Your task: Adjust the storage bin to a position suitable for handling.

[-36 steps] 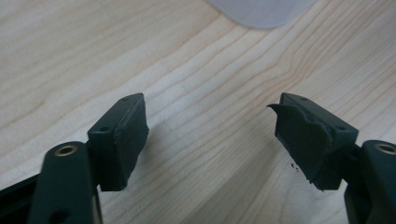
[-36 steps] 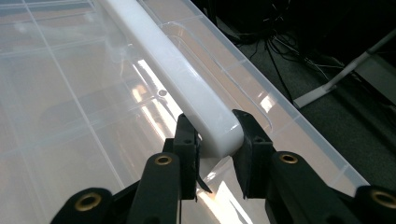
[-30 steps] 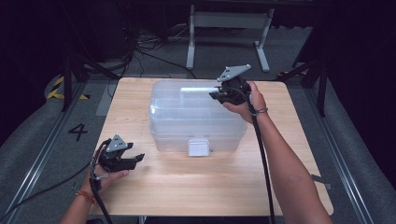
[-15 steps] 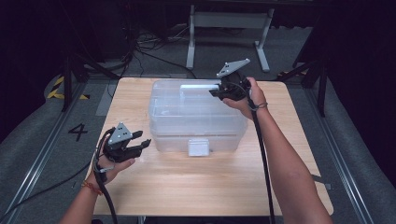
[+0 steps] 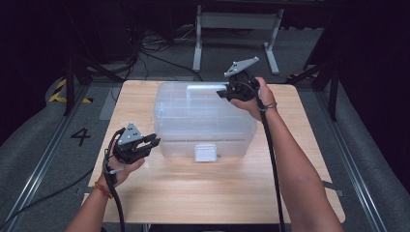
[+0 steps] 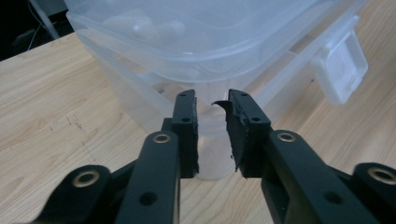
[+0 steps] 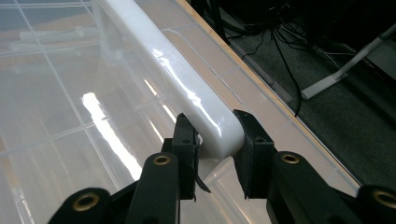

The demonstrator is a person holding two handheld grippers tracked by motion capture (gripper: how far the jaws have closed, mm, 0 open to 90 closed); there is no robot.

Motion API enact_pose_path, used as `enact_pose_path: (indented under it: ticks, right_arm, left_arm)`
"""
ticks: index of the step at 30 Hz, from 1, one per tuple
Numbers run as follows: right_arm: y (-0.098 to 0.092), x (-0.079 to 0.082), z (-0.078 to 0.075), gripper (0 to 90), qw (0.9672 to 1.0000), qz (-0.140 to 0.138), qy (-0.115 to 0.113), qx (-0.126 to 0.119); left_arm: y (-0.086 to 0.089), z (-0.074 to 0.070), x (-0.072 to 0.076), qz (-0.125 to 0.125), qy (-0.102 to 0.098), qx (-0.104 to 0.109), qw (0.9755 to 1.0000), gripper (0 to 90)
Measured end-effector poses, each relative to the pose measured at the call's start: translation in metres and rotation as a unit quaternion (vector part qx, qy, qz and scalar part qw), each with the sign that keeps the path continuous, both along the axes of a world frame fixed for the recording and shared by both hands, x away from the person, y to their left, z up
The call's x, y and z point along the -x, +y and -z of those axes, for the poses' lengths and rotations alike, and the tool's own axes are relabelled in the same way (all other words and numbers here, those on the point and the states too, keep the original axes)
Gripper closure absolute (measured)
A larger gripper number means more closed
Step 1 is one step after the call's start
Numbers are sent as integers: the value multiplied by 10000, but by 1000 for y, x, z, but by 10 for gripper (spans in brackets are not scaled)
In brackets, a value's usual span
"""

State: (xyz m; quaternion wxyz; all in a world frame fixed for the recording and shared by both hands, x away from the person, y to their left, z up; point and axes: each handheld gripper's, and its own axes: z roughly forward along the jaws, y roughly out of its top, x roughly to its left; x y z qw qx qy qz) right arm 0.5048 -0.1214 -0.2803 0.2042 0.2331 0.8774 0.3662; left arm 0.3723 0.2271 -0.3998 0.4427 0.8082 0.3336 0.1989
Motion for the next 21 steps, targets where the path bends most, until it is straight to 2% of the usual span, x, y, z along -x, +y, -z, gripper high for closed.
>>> enact_pose_path:
  ticks: [2,9,17,18,21]
  right_arm:
    - [0,0,0,725,10000,5,6,10]
    - [0,1,1,725,10000,24,-7,-16]
    - [0,8,4,716,9998,159,-152,11]
    - [1,10,4,708,9996,167,-210,38]
    - [-4,15,1,688,9994,205,-283,-86]
  left_arm:
    - [0,0,-1,-21,3,89,10000,789]
    - [1,0,-3,-156,-77,114,9998,876]
    - [0,2,-2,-191,-81,23,9998,881]
    - [0,3,-2,-198,-73,87,9997,882]
    - [-1,2,-1,-225,-84,99,9997,883]
